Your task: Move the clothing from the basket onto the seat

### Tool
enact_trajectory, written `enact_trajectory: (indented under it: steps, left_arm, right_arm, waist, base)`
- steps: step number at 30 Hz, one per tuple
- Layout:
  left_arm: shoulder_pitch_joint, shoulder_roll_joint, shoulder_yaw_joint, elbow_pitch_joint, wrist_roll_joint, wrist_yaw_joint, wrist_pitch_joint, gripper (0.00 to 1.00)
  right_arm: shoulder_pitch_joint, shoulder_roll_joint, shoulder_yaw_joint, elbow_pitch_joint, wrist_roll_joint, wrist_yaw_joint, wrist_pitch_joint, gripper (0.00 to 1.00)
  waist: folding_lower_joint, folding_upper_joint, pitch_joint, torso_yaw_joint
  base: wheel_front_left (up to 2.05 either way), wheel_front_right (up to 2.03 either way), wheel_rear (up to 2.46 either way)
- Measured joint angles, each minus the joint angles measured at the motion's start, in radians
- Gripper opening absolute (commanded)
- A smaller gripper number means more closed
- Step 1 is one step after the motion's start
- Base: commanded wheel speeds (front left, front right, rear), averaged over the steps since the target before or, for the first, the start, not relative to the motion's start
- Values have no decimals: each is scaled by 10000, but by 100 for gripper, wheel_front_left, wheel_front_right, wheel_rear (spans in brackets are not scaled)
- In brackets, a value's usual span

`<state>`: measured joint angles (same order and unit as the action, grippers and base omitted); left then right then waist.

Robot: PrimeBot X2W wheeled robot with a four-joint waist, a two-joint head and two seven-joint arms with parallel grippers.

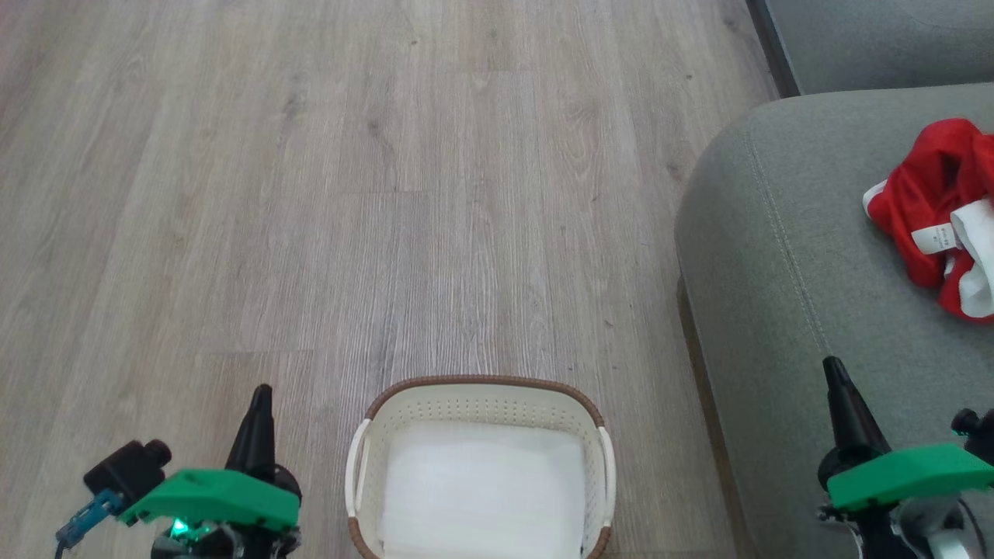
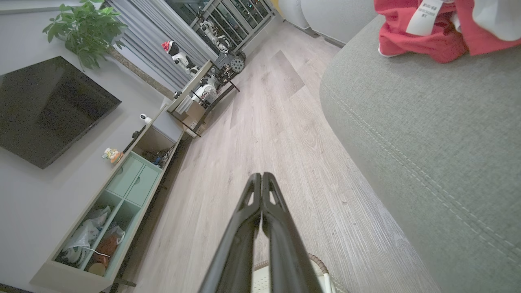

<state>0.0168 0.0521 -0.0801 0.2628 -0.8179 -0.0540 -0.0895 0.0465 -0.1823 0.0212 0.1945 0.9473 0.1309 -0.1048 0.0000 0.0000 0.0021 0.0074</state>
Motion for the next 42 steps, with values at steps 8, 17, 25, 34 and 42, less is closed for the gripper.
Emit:
enact_trajectory:
  steps: [8, 17, 25, 34, 42]
  left_arm:
    - [-164, -4, 242, 12, -905, -86, 196, 0]
    - [-172, -15, 359, 21, -1925, -182, 493, 0]
    - [-265, -23, 593, 33, -2832, -261, 711, 0]
    - [-363, -35, 738, 42, -3847, -349, 984, 0]
    - [-385, -40, 941, 52, -4759, -414, 1206, 0]
  right_arm:
    - [-200, 176, -155, 59, 769, 0, 230, 0]
    - [-214, 293, -320, 199, 1643, 0, 483, 0]
    - [-426, 454, -481, 270, 2422, 0, 711, 0]
    - [-453, 581, -642, 385, 3275, 0, 966, 0]
    - [-623, 734, -807, 472, 4050, 0, 1172, 0]
  waist:
    - [0, 0, 1, -9]
    - [0, 0, 2, -18]
    - [0, 0, 4, -27]
    - [0, 0, 5, -37]
    - [0, 0, 6, -45]
  base:
    - [0, 0, 0]
    - [0, 0, 0]
    - [0, 0, 0]
    - [0, 0, 0]
    - [0, 0, 0]
